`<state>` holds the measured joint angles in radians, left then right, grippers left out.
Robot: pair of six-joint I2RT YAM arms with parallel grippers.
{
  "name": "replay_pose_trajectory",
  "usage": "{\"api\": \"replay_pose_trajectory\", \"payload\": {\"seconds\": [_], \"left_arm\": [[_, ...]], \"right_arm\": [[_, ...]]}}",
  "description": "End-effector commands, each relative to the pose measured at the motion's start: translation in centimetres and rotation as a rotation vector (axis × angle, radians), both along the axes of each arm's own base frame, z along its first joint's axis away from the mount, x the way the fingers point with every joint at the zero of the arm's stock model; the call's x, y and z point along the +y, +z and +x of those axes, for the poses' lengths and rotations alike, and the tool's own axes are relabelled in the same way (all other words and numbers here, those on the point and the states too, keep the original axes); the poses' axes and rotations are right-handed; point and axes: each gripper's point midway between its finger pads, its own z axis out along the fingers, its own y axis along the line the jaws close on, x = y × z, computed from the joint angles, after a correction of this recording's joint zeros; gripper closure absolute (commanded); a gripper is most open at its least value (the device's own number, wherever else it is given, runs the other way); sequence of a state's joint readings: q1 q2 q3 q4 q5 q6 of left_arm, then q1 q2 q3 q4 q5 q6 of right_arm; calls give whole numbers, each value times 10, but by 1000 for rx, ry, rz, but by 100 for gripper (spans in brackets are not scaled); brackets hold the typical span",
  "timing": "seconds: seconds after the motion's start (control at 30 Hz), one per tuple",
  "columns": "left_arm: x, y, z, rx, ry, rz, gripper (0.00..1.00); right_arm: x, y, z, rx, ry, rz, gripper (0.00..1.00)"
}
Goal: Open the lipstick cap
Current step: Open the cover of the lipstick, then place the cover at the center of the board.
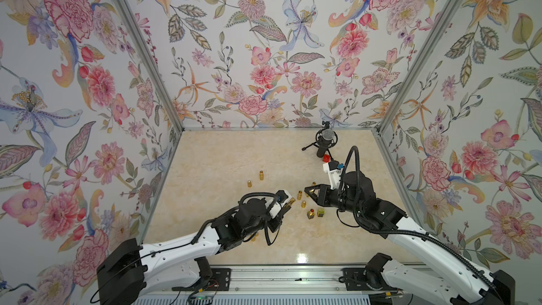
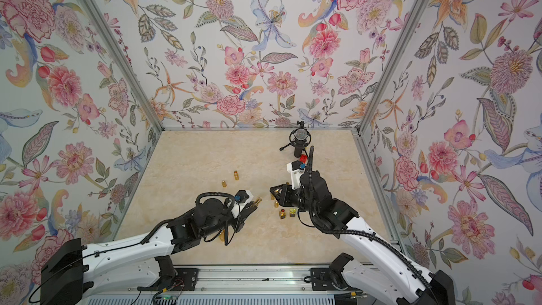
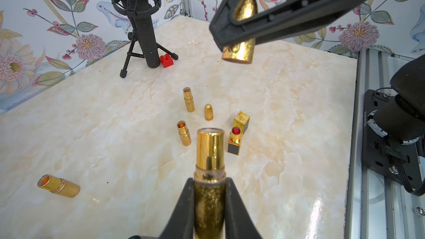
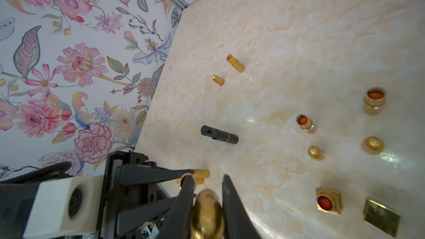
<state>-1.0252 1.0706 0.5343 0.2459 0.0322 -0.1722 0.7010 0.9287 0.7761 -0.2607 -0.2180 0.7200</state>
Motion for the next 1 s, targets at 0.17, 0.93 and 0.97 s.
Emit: {"api": "replay_pose_trajectory", "payload": {"seconds": [0.17, 0.93, 0.97], "left_arm": [[21, 13, 12, -37, 114, -49, 92], [26, 7, 17, -32, 163, -71, 93], [26, 7, 17, -32, 165, -71, 93]], "right_arm": [[-41, -81, -35, 81, -84, -331, 79], [-72, -186, -47, -55, -291, -569, 77], [-72, -188, -47, -51, -290, -562, 76]]}}
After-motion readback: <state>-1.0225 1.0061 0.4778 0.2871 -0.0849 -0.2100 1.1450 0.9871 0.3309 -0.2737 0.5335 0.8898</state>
